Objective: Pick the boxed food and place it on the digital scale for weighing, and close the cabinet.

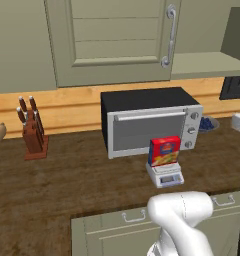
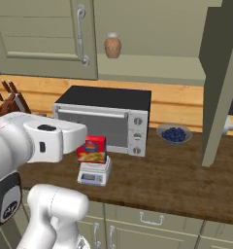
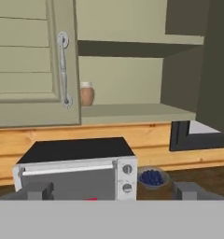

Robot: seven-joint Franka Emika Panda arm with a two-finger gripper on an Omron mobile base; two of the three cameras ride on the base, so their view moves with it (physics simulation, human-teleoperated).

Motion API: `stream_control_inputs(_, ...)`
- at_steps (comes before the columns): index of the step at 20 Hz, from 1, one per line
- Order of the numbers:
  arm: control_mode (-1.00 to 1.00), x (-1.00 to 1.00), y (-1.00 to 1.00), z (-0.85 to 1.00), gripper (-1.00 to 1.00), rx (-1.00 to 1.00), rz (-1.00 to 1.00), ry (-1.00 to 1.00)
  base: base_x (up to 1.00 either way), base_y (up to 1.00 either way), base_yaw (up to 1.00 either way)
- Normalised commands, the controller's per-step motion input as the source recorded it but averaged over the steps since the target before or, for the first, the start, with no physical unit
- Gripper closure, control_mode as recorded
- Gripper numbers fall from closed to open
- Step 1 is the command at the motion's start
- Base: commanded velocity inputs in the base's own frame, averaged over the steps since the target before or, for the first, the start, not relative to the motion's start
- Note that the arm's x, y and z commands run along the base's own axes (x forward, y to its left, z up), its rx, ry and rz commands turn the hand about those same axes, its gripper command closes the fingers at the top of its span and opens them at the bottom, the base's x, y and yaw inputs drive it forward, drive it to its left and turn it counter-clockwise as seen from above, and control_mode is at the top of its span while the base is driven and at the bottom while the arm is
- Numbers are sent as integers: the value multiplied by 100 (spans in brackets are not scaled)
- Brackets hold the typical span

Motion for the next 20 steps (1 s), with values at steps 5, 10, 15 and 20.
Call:
stream_control_inputs(5, -100, -100, -45, -6, -100, 0, 0, 0, 0, 0, 0)
stream_control_inputs(10, -100, -51, -37, -7, -100, 0, 0, 0, 0, 0, 0)
stream_control_inputs(15, -100, 0, -2, 0, -100, 0, 0, 0, 0, 0, 0)
stream_control_inputs(20, -100, 0, 1, 0, -100, 0, 0, 0, 0, 0, 0)
